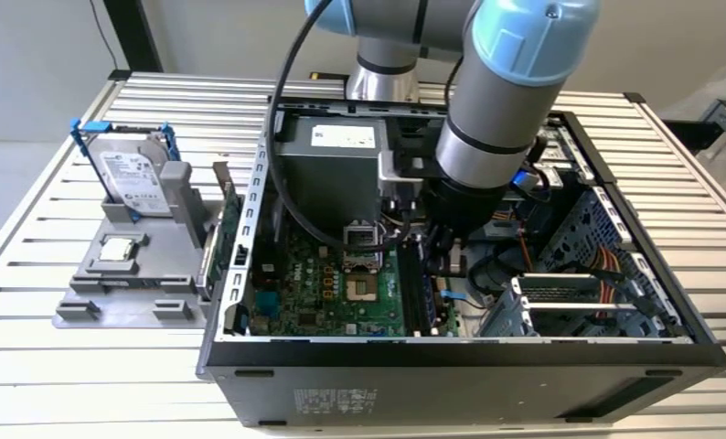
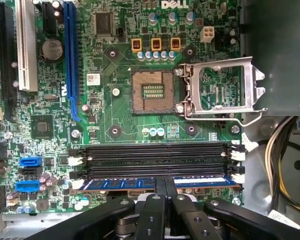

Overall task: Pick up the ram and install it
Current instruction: 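Press down the ram until it locks into place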

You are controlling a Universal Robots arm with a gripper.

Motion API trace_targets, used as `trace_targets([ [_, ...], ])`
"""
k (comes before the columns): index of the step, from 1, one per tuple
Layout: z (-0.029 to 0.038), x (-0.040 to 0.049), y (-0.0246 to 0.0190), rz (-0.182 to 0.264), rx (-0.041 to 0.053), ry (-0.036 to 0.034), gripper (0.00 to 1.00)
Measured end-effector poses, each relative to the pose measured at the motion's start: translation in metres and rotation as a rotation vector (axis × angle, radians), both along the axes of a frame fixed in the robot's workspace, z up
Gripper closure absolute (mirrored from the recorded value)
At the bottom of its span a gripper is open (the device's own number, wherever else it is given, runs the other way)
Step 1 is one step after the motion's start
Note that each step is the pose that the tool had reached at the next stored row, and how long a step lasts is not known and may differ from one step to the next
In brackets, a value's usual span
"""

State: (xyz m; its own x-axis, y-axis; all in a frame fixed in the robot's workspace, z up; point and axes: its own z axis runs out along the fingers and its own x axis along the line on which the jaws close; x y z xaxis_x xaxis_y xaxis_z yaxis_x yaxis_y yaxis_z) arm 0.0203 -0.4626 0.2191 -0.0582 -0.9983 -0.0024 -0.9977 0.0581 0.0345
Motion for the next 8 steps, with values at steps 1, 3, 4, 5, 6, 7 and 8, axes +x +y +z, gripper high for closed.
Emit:
trace_targets([
  [1,-0.0019,0.0,0.0003,0.0,0.0002,0.0,1.0],
  [3,0.0,0.0,0.0012,0.0,-0.0039,0.0009,1.0],
  [4,0.0021,0.0001,0.0017,0.0,0.0018,-0.0004,1.0],
  [5,0.0054,0.0001,0.0018,0.0,0.0044,-0.001,1.0],
  [6,0.0106,0.0001,0.0017,0.0,0.0026,-0.0006,1.0],
  [7,0.0152,0.0,0.0015,0.0,0.0022,-0.0005,1.0],
  [8,0.0199,0.0,0.0015,0.0,0.0024,-0.0006,1.0],
])
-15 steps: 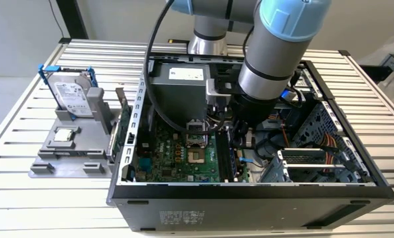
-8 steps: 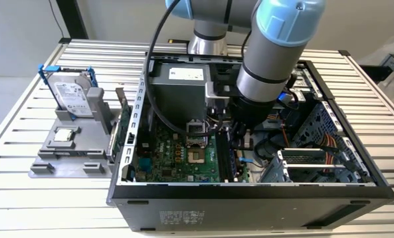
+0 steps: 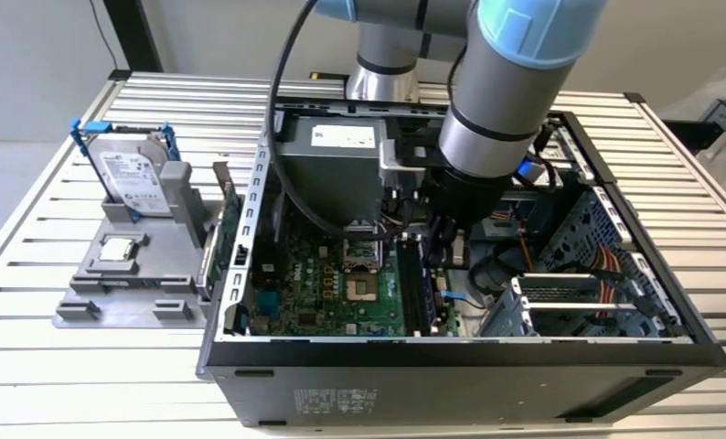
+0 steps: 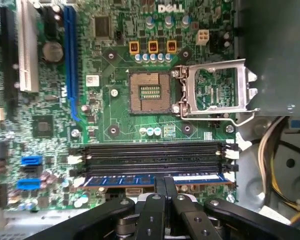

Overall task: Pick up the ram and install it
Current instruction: 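Press down the ram until it locks into place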

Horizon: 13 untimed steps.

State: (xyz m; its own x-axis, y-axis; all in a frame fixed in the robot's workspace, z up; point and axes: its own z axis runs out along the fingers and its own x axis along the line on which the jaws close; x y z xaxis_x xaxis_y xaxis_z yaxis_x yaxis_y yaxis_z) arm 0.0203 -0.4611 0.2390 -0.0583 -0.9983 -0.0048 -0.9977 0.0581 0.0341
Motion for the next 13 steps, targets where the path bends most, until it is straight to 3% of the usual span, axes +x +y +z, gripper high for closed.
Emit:
trace_targets([
  [10,0.0454,0.0,-0.0001,0.0,-0.0003,0.0004,1.0],
  [13,0.0562,0.0,-0.0001,0.0,-0.0003,0.0004,1.0],
])
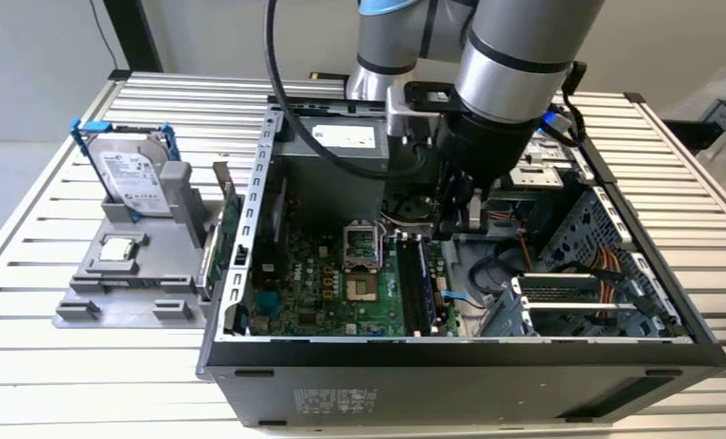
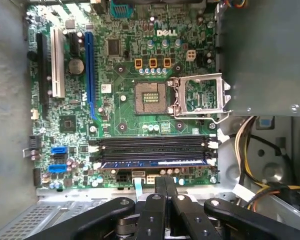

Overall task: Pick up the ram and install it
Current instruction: 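Press down the ram until it locks into place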

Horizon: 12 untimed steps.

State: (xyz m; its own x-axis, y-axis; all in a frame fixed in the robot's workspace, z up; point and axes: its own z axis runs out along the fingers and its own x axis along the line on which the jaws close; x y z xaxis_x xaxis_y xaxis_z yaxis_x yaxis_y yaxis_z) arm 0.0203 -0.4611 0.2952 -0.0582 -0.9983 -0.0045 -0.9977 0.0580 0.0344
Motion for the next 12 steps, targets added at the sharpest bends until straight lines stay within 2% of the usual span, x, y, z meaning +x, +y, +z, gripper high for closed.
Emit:
trace_targets([
  [5,0.0151,0.0,0.0,0.0,0.0001,0.0,1.0],
  [12,0.0164,0.0,0.0,0.0,0.0001,0.0002,1.0],
])
